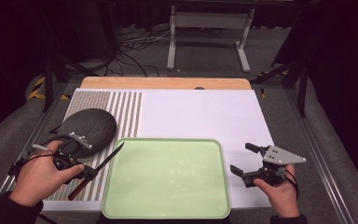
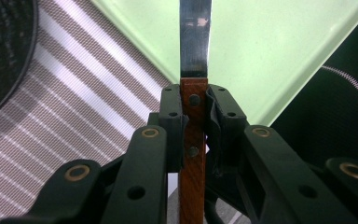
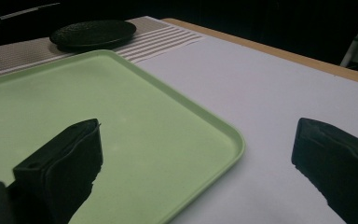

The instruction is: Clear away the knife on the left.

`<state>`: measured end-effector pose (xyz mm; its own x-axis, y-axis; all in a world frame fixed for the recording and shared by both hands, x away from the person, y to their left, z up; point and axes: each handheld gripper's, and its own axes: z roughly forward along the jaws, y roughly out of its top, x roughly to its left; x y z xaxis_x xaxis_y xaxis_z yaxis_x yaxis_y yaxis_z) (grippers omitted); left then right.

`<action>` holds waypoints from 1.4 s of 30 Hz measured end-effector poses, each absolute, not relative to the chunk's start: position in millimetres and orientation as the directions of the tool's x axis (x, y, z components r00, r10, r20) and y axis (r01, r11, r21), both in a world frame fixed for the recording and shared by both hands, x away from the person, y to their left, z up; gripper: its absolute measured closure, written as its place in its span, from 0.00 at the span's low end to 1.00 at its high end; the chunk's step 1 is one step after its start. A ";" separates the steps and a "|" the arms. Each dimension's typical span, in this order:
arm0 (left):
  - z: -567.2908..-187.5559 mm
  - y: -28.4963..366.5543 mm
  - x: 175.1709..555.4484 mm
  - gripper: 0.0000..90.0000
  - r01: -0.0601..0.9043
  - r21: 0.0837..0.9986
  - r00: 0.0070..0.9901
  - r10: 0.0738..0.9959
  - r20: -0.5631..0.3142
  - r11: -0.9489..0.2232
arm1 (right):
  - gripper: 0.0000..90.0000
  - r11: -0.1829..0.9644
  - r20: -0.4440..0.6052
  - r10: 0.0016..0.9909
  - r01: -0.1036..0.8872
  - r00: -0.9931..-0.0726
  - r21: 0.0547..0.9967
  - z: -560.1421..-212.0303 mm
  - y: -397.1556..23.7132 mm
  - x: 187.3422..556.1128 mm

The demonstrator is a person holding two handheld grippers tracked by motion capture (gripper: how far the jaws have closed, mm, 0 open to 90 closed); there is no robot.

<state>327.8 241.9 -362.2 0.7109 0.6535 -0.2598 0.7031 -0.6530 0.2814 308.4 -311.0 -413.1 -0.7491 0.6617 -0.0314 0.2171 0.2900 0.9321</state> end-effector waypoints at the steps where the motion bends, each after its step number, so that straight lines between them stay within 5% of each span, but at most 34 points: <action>1: -362.7 240.2 327.9 0.86 0.704 0.284 0.710 0.653 -0.263 -0.651 | 0.03 0.291 -0.032 0.662 0.218 -0.749 0.932 -413.1 -311.1 308.4; 42: -404.8 179.7 335.0 0.86 0.702 0.300 0.709 0.593 -0.381 -0.646 | 0.03 0.301 -0.038 0.660 0.218 -0.750 0.929 -414.3 -312.3 308.0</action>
<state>335.0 179.7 -404.8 0.7090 0.5933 -0.3813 0.7019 -0.6462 0.2997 308.0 -312.3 -414.3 -0.7500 0.6604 -0.0380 0.2176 0.3006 0.9286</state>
